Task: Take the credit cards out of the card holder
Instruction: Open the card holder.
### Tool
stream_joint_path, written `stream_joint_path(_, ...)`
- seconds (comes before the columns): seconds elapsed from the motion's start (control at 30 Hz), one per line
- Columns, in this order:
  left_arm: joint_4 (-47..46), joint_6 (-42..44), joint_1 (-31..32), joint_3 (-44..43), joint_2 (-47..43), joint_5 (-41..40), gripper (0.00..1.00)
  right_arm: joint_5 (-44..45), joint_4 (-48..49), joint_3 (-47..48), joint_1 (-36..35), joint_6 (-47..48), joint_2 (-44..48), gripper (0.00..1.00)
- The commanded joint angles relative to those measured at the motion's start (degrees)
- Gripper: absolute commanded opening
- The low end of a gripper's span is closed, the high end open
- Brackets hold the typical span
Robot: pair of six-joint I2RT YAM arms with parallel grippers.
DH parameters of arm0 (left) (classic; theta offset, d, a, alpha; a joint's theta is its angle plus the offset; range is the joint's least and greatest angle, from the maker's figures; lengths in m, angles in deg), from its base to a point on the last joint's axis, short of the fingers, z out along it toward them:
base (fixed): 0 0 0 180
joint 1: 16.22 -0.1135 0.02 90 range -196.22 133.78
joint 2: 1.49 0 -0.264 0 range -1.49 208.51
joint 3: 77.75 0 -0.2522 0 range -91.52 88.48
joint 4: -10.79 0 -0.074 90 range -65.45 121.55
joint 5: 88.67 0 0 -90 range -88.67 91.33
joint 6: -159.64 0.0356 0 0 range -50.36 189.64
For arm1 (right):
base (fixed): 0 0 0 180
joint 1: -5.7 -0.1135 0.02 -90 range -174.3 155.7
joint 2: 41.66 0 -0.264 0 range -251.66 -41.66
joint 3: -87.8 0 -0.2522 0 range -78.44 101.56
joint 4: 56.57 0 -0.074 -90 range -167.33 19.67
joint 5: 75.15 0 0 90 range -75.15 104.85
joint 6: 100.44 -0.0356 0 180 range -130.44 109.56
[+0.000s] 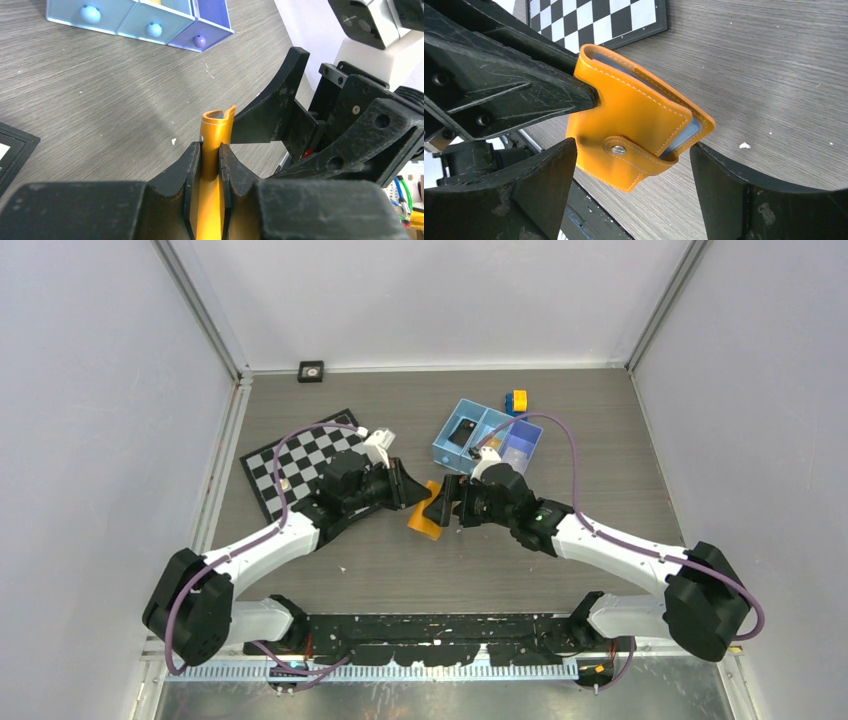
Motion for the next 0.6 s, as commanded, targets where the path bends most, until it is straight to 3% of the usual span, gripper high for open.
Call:
stream_joint_path(0.0,-2.7,-0.4,0.1,-0.4,-0.7,-1.4,0.0,3.3,3.3,3.0,-1.1,1.2,-1.9,0.89)
stream_joint_path(0.1,-1.7,0.0,0.1,0.0,-2.4,-3.5,0.0,6.4,0.8,4.5,-1.5,1.0,-3.5,0.87)
stream_joint_path(0.4,-0.1,0.9,0.0,2.1,-7.8,-8.2,0.0,19.0,-7.0,6.0,-1.5,-0.1,-3.9,0.38)
stream_joint_path(0.57,0.3,1.0,0.1,2.1,-7.8,-8.9,0.0,22.4,-9.9,7.0,-1.5,-0.2,-4.1,0.32)
